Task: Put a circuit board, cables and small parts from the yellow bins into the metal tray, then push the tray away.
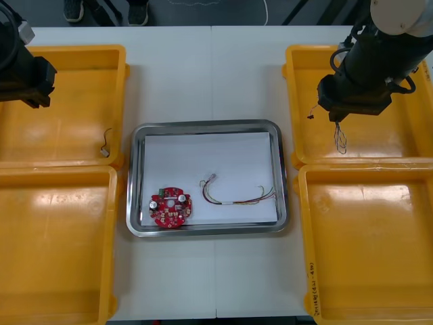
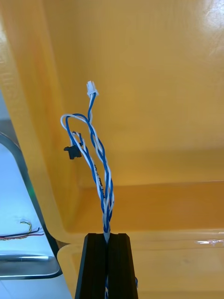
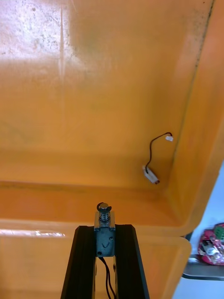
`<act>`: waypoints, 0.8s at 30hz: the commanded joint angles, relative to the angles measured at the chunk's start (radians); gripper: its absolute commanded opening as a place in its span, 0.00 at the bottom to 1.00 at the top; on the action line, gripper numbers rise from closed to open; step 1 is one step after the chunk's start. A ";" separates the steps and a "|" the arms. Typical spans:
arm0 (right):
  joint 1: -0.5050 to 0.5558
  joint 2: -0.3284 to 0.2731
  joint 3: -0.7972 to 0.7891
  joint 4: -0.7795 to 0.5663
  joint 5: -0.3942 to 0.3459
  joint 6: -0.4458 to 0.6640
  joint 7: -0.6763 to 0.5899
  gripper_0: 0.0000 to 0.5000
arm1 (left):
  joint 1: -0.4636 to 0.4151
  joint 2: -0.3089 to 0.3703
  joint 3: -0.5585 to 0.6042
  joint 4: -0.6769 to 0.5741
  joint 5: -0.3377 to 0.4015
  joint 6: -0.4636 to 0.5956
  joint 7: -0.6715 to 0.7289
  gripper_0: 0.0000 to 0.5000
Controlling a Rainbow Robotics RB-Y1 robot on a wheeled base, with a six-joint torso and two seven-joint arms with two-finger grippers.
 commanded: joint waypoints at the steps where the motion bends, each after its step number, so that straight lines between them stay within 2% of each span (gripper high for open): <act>1: -0.037 -0.015 -0.022 -0.075 -0.019 0.012 0.022 0.00 | -0.037 -0.011 0.026 -0.104 0.010 0.033 0.103 0.00; 11: -0.034 0.016 -0.018 -0.140 -0.023 0.012 0.017 0.00 | -0.038 -0.161 -0.037 -0.213 -0.045 0.033 0.245 0.00; 15: -0.031 0.023 -0.018 -0.157 -0.027 0.012 0.016 0.00 | -0.037 -0.229 -0.062 -0.216 -0.076 0.033 0.268 0.00; 21: -0.009 0.042 -0.018 -0.201 -0.026 0.012 0.003 0.00 | -0.037 -0.371 -0.100 -0.205 -0.174 0.033 0.273 0.00; 24: -0.008 0.046 -0.018 -0.203 -0.029 0.012 -0.001 0.00 | -0.035 -0.408 -0.119 -0.181 -0.194 0.033 0.273 0.00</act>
